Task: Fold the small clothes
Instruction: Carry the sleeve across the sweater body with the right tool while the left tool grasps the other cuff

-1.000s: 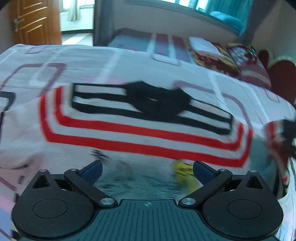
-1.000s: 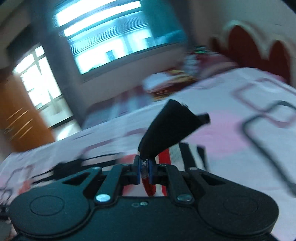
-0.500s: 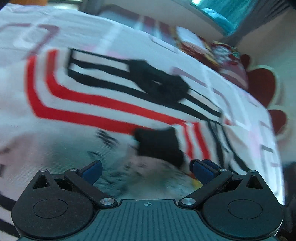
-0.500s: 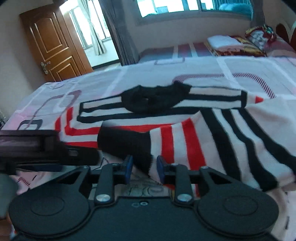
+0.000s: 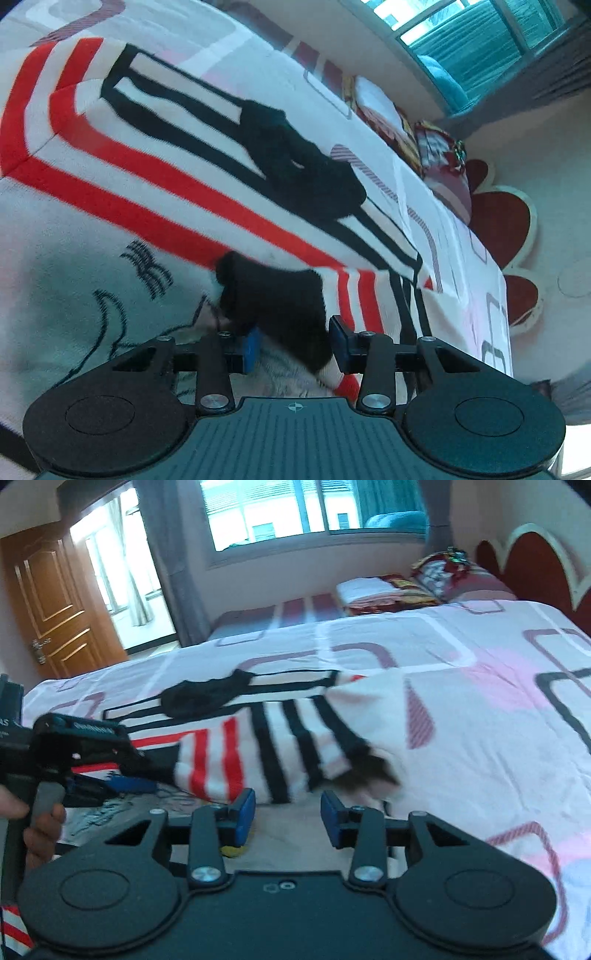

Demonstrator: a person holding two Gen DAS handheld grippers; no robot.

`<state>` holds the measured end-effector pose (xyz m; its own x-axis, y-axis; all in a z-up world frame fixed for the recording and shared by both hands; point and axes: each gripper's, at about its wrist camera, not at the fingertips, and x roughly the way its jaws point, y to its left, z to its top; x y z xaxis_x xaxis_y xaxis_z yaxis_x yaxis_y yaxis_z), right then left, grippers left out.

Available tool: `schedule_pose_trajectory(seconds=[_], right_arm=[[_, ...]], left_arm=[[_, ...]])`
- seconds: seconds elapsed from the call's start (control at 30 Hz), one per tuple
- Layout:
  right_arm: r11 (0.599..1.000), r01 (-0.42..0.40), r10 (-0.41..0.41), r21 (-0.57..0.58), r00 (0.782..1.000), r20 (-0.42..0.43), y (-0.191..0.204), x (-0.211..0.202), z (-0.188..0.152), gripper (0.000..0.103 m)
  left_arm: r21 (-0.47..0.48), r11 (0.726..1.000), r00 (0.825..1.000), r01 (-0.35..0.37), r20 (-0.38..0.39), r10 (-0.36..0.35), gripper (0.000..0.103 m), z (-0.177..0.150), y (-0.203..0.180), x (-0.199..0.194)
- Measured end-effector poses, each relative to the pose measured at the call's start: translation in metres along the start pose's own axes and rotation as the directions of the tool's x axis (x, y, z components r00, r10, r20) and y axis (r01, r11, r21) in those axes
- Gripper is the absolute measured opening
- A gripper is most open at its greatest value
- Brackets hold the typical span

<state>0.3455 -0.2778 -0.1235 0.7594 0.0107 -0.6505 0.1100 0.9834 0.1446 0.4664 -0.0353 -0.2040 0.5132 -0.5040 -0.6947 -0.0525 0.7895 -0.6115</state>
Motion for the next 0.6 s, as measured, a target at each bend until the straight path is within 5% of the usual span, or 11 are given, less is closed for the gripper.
schedule_pose_trajectory(seconds=[0.07, 0.1, 0.43, 0.6], right_arm=[[0.999, 0.034, -0.034, 0.015, 0.999, -0.008, -0.009, 0.003, -0.003, 0.039], [0.998, 0.056, -0.055, 0.024, 0.998, -0.016, -0.014, 0.007, -0.004, 0.039], [0.983, 0.184, -0.183, 0.007, 0.982, -0.054, -0.03, 0.045, -0.001, 0.039], [0.988, 0.152, -0.152, -0.004, 0.986, -0.064, -0.025, 0.059, 0.004, 0.022]], left_arm=[[0.015, 1.0, 1.0, -0.005, 0.027, 0.005, 0.035, -0.001, -0.004, 0.001], [0.016, 1.0, 0.999, -0.017, 0.041, 0.016, 0.007, -0.001, -0.006, 0.0], [0.001, 1.0, 0.957, -0.023, 0.288, 0.021, 0.007, 0.035, 0.007, -0.064], [-0.01, 0.995, 0.96, -0.101, 0.261, 0.1, 0.007, 0.035, 0.039, -0.069]])
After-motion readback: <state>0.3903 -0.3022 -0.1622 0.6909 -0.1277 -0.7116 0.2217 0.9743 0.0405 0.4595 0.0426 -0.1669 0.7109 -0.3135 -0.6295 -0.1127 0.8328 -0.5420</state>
